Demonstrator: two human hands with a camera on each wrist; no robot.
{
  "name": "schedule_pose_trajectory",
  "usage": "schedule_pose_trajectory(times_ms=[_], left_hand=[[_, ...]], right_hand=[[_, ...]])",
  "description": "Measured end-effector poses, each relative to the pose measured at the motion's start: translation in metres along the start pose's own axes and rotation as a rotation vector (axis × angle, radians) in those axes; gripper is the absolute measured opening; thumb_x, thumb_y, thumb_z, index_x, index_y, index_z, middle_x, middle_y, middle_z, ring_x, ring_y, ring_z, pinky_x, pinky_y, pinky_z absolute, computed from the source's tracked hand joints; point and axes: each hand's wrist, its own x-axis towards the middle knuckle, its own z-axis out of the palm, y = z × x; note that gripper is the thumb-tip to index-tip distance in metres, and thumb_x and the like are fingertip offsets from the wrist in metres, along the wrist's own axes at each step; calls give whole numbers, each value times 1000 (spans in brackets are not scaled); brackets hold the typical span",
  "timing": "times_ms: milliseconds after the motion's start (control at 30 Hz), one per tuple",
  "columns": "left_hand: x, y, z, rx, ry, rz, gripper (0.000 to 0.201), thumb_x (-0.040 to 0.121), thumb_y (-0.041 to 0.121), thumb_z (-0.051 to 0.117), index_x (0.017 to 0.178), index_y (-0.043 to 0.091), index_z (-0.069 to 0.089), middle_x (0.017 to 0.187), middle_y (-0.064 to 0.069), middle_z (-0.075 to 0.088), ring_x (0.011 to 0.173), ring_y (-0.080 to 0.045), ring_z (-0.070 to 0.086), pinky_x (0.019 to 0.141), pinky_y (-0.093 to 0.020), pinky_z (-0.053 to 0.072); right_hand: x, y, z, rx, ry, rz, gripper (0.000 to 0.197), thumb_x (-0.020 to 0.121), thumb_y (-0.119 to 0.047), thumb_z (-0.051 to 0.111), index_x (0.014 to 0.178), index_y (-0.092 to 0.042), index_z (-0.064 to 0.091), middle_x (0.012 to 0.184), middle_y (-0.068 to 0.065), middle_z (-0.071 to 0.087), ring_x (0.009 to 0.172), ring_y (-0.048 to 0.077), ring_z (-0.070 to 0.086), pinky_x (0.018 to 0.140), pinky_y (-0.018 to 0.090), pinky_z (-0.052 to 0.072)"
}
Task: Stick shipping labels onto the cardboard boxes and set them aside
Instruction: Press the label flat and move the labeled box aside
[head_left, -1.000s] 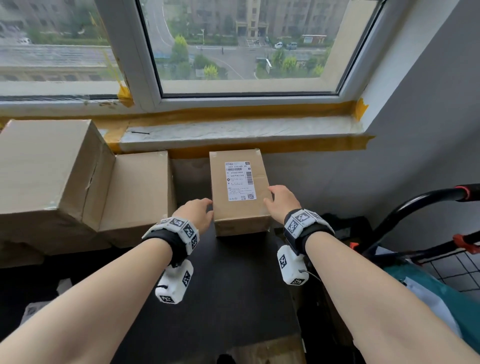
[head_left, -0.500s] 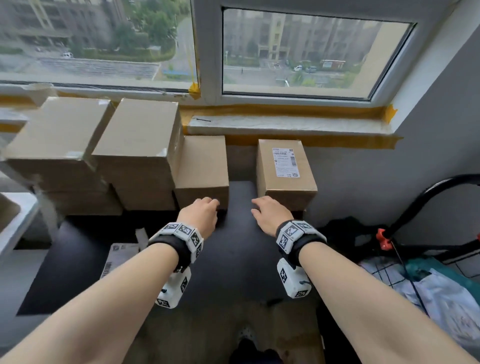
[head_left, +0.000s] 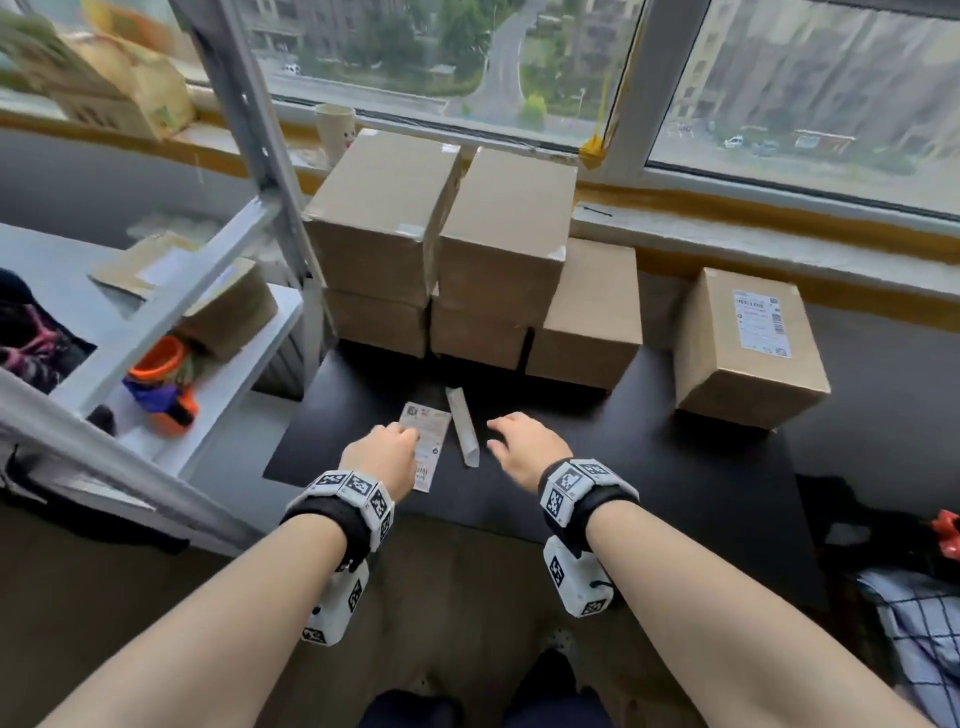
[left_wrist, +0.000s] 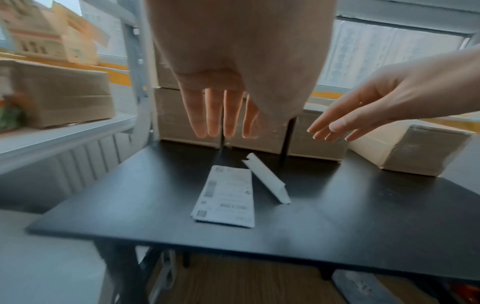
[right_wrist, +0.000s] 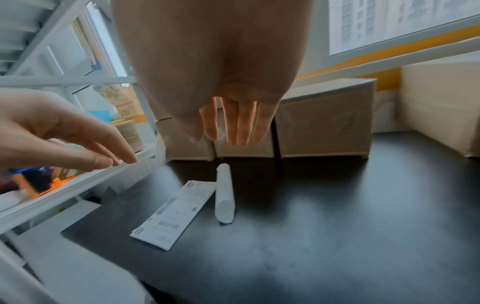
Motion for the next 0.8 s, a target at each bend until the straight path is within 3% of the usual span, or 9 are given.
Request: schedule_pose_trajectory(times_ms=[133,300,467,567,667,800], left_hand=[[-12,-39,16,-29,-35,-68,29,94,22,37,119,18,52,125,-3,52,118,-24,48,89,-40,46],[-13,-67,42,-92,-65,-111,35,96,19,36,128,20,50,134,2,50,122,-21,48,93,-39,47],[-5,-82,72,-184,-99,-81,47,96,18,37,142,24,37,152,7,32,139,-16,32,107,-36,38],[3,-84,81,-186,-63,-12,49,98,17,36,146,20,29,155,3,24,143,-15,23,111,-31,28],[11,-86,88,-196,-22,7,48,99,17,35,146,16,27,157,0,19,145,-16,18,115,-30,25],[16,-88,97,-203,-41,25,48,99,17,35,146,15,29,158,-1,13,147,-16,11,116,-28,22]], right_hand=[[16,-32,27,-11,-60,-42,38,97,-30,40,132,-16,49,135,7,48,122,29,49,100,41,42],[38,-52,63,5,-120,-78,41,97,-29,42,136,-18,45,142,4,43,129,25,44,104,38,39],[54,-57,97,19,-145,-105,45,96,-28,47,138,-16,41,147,1,36,133,22,38,102,37,38],[62,-56,114,39,-135,-94,55,93,-29,53,143,-16,34,155,1,23,141,20,28,108,34,32],[67,-55,125,46,-125,-91,62,91,-27,57,145,-16,30,158,2,15,143,21,22,111,36,33],[68,-55,127,46,-102,-107,56,94,-19,52,145,-14,30,158,4,15,144,21,20,110,35,32]])
